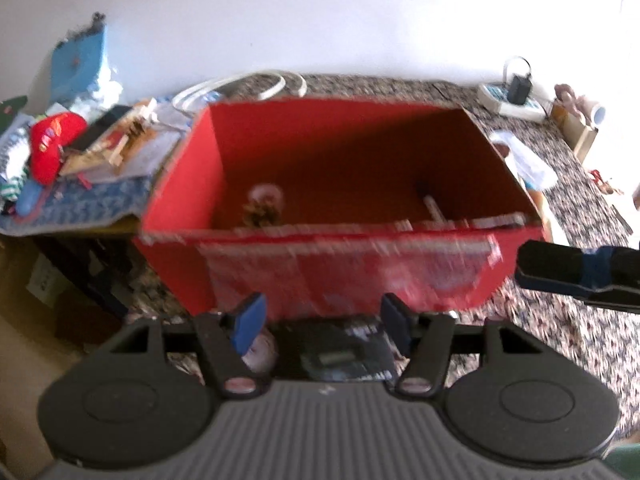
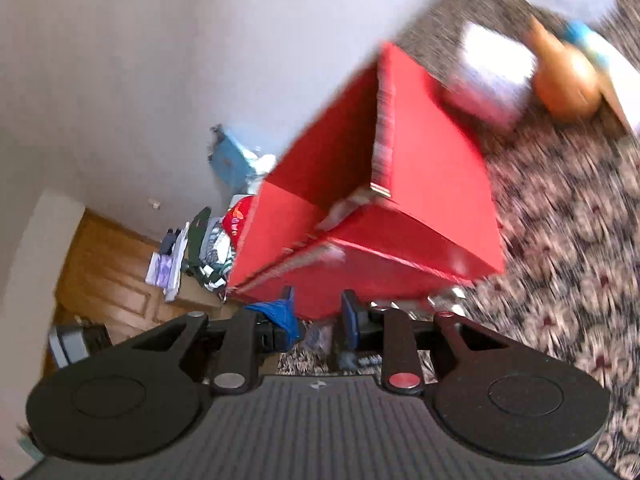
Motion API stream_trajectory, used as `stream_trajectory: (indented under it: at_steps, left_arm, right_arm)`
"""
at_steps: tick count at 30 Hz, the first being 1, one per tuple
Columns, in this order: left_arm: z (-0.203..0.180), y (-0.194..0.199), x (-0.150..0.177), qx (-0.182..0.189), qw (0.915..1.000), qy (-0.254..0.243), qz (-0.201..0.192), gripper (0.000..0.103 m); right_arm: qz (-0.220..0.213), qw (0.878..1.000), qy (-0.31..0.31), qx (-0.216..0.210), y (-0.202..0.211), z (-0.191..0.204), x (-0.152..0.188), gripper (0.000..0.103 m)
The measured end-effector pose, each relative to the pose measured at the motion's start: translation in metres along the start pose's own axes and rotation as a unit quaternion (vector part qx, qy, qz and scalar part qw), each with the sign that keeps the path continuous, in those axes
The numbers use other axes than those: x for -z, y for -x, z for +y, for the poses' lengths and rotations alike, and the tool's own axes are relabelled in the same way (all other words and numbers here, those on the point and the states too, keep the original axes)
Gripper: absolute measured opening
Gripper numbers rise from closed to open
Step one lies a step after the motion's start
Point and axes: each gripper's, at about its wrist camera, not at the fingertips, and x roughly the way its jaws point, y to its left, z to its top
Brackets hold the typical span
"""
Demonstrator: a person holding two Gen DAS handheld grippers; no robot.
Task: Organize rigid objects
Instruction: 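Reach beside the box and grasp the silver metal clip with the right gripper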
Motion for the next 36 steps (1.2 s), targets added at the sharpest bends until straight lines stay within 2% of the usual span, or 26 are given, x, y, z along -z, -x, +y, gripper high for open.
stream_trajectory:
  at_steps: [4,7,10,14,23,24,26,28,34,36]
  left_arm:
    - [-0.01,-0.015,0.015,0.036,0.9992,-0.015,0.009,0.067]
    - [-0.018,-0.029,0.021,0.058,0.9978,-0.029,0.015,0.068]
    - [-0.025,-0.046,0.023,0.064,0.9967,-0.046,0.017,0.068]
    - [-0.029,-0.066,0.02,0.074,0.996,-0.044,0.024,0.068]
    - [-0.041,-0.085,0.016,0.1,0.9932,-0.055,0.023,0.066]
    - [-0.043,-0.086,0.017,0.104,0.9926,-0.056,0.026,0.063]
    - [-0.046,-0.087,0.019,0.117,0.9907,-0.059,0.037,0.052]
    - [-0.049,-0.086,0.023,0.13,0.9888,-0.058,0.045,0.048]
    - [-0.068,-0.074,0.043,0.179,0.9792,-0.062,0.073,0.047]
    - [-0.078,-0.064,0.049,0.183,0.9768,-0.088,0.067,0.049]
  right_arm:
    - [0.006,0.996,-0.083,-0.017,0.0,-0.033,0.006,0.009]
    - [0.008,0.994,-0.111,-0.019,-0.002,-0.048,0.011,0.009]
    - [0.002,0.993,-0.12,-0.007,-0.002,-0.059,0.016,0.009]
    - [0.005,0.992,-0.126,0.0,-0.001,-0.07,0.018,0.009]
    - [-0.01,0.989,-0.15,0.004,0.015,-0.09,0.017,0.009]
    - [-0.011,0.988,-0.151,0.003,0.017,-0.091,0.015,0.009]
    - [-0.012,0.988,-0.154,0.005,0.02,-0.093,0.014,0.009]
    - [-0.01,0.987,-0.163,0.003,0.02,-0.097,0.012,0.009]
    - [-0.003,0.986,-0.166,0.011,0.029,-0.107,0.006,0.009]
    - [-0.005,0.985,-0.17,0.009,0.035,-0.111,0.005,0.009]
